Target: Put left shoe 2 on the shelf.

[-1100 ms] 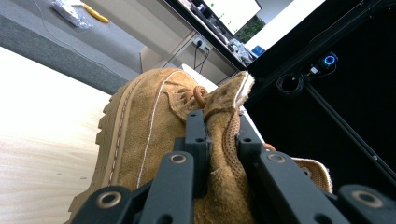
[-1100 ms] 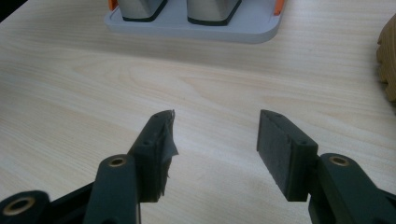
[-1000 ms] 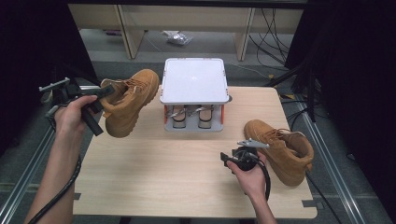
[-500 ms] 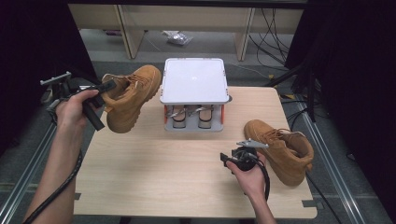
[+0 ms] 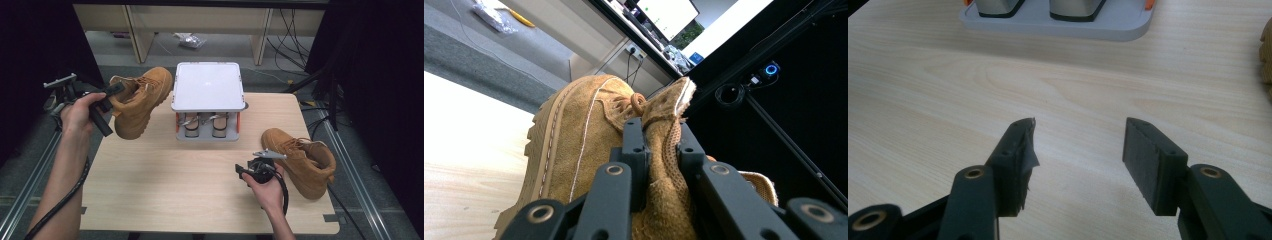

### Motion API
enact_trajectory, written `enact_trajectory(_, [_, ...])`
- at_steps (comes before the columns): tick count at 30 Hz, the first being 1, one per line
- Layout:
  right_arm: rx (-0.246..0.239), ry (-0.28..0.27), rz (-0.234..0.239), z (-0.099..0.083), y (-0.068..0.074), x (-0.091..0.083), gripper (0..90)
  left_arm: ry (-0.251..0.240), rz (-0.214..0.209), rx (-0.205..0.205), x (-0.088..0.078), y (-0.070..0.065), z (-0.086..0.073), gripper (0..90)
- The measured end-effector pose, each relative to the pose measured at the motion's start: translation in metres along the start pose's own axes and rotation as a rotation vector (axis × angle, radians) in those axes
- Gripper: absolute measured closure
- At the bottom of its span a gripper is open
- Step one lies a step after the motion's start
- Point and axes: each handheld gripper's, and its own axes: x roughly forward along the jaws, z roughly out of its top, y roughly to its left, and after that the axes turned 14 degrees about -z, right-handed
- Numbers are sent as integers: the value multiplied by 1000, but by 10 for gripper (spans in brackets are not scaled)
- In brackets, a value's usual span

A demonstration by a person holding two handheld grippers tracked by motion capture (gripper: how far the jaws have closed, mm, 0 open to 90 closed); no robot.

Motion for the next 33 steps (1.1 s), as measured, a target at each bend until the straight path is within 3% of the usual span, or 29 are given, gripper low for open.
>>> enact_trajectory(28, [-7, -1, -4, -1, 1, 1, 473, -2, -25, -8, 31, -17, 10, 799])
enact_trajectory(31, [-1, 2, 4, -2, 2, 1, 472, -4, -27, -8, 34, -18, 11, 799])
enact_trajectory(33, [29, 11, -1, -2, 4, 0, 472, -3, -29, -8, 36, -19, 11, 799])
